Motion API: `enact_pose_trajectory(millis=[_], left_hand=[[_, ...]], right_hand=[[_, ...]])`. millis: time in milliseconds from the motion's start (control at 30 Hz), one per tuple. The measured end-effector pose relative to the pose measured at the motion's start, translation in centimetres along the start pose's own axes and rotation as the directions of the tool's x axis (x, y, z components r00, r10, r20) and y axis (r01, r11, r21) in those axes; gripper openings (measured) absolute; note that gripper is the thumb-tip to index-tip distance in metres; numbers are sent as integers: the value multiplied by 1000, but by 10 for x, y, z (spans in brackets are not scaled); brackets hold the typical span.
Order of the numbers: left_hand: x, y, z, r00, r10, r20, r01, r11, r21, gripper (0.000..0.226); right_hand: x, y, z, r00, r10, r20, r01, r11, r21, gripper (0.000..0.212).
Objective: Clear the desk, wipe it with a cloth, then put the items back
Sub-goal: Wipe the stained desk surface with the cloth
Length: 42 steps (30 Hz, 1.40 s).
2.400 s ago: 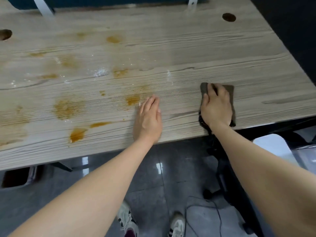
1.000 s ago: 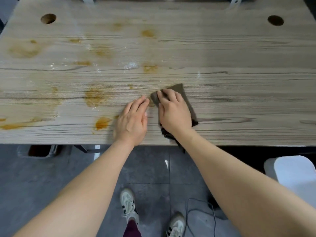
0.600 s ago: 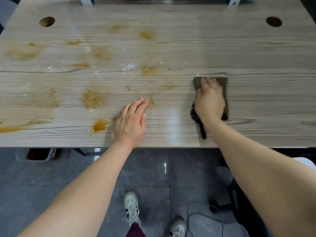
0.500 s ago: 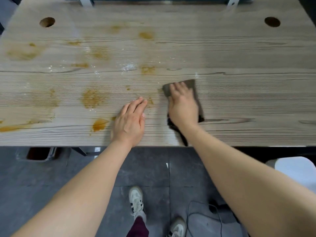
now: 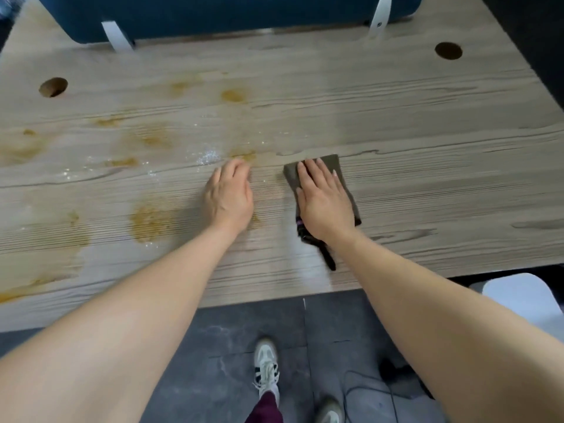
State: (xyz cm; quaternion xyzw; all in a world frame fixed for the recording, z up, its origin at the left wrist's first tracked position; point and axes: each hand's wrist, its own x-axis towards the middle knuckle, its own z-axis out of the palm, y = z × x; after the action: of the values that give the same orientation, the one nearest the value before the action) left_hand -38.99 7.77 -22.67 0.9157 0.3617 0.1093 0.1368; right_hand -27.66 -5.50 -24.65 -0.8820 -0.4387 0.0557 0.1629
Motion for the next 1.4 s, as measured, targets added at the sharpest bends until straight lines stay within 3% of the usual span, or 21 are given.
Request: enact_pose_trajectory(millis=[267,533,667,800,1000,1133,1233,1400], left_hand=[[42,-10,31,987,160,6,-160,987,1,40],[40,-6,27,991,123,55,-123,992,-15,42],[40,-5,26,991,121,55,-120,993,-22,42],[40,-7,28,992,115,56,-114,993,-10,40],[42,-7,28,990,132,46,-132,991,-17,42],[41,-7,29,990,131,54,-131,991,6,45],[43,-8,29,988,147,40,-148,989,10,48],[42,-8,28,989,147,35,-147,989,15,48]], right_hand=[[88,33,-9,988,151,-39,-153,987,-48,48],[12,8,-2,994,106,-38,-108,993,-47,52],[59,21,-7,994,112,-11,-112,991,-67,52],[125,33,-8,978,209,7,-208,976,-67,52],[67,7,-5,994,108,-9,-108,992,-70,55],[32,-6,0,998,33,58,-29,997,-72,55],[65,7,-4,996,-23,81,32,993,-110,54],[141,19,-4,994,102,40,-98,991,-86,52]])
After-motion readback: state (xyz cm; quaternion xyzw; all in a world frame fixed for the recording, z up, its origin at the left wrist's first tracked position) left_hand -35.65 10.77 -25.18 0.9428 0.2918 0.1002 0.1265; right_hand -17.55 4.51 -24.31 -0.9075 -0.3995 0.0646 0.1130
